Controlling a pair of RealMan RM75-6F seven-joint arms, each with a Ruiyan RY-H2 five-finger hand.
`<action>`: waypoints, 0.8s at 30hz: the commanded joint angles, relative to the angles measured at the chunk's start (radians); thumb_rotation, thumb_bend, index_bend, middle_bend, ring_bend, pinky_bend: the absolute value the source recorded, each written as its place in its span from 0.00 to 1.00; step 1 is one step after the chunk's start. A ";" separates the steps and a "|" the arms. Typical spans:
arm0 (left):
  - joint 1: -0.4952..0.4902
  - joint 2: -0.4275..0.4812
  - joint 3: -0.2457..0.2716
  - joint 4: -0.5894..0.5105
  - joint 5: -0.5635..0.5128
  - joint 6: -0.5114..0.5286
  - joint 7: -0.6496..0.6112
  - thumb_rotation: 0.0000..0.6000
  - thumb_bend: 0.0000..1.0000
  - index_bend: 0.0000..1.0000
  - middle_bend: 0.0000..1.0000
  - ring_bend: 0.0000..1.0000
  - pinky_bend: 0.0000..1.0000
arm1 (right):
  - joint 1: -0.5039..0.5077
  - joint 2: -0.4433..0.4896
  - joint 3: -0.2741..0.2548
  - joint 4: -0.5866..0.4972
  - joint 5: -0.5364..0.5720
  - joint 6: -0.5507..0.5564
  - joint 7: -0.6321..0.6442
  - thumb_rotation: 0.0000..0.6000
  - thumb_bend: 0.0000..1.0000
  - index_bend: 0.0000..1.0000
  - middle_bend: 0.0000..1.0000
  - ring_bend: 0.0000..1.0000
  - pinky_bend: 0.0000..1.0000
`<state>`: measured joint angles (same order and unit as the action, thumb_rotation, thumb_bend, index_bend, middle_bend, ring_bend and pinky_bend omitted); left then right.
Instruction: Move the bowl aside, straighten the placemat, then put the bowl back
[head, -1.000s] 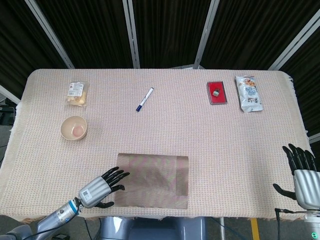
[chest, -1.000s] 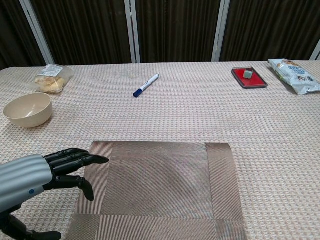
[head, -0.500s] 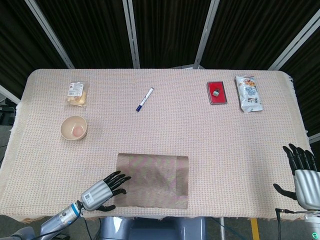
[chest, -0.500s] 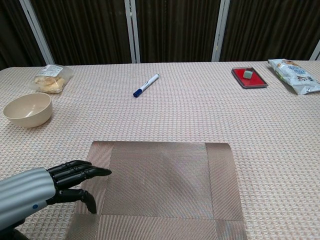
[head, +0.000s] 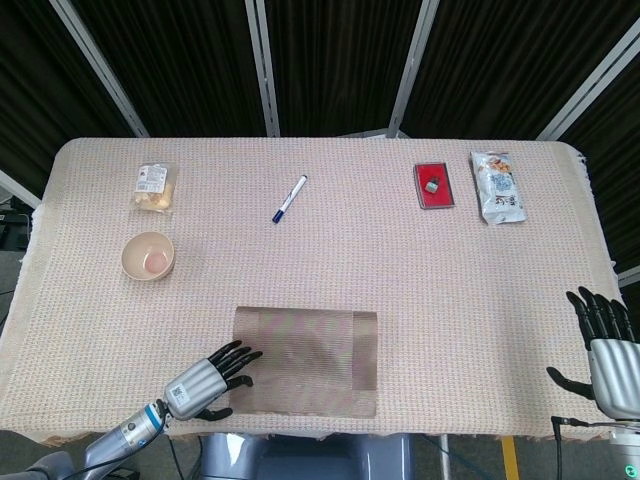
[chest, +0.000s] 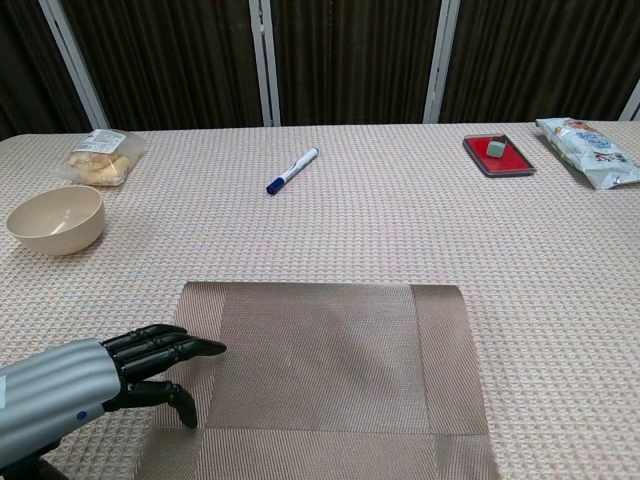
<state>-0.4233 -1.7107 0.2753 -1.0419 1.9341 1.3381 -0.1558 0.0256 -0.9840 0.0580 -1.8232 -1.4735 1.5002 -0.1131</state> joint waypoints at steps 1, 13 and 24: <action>-0.001 -0.007 0.000 0.005 -0.004 -0.007 0.002 1.00 0.16 0.33 0.00 0.00 0.00 | 0.000 0.000 0.001 0.001 0.001 0.001 0.001 1.00 0.00 0.00 0.00 0.00 0.00; -0.007 -0.010 0.003 0.006 -0.020 -0.022 -0.012 1.00 0.35 0.36 0.00 0.00 0.00 | 0.000 0.003 0.001 0.001 0.002 0.001 0.008 1.00 0.00 0.00 0.00 0.00 0.00; -0.007 -0.016 0.005 0.014 -0.027 -0.026 -0.022 1.00 0.40 0.41 0.00 0.00 0.00 | 0.000 0.002 0.001 0.001 0.002 -0.001 0.007 1.00 0.00 0.00 0.00 0.00 0.00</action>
<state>-0.4302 -1.7267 0.2798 -1.0283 1.9069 1.3124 -0.1776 0.0260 -0.9824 0.0590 -1.8227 -1.4713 1.4989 -0.1065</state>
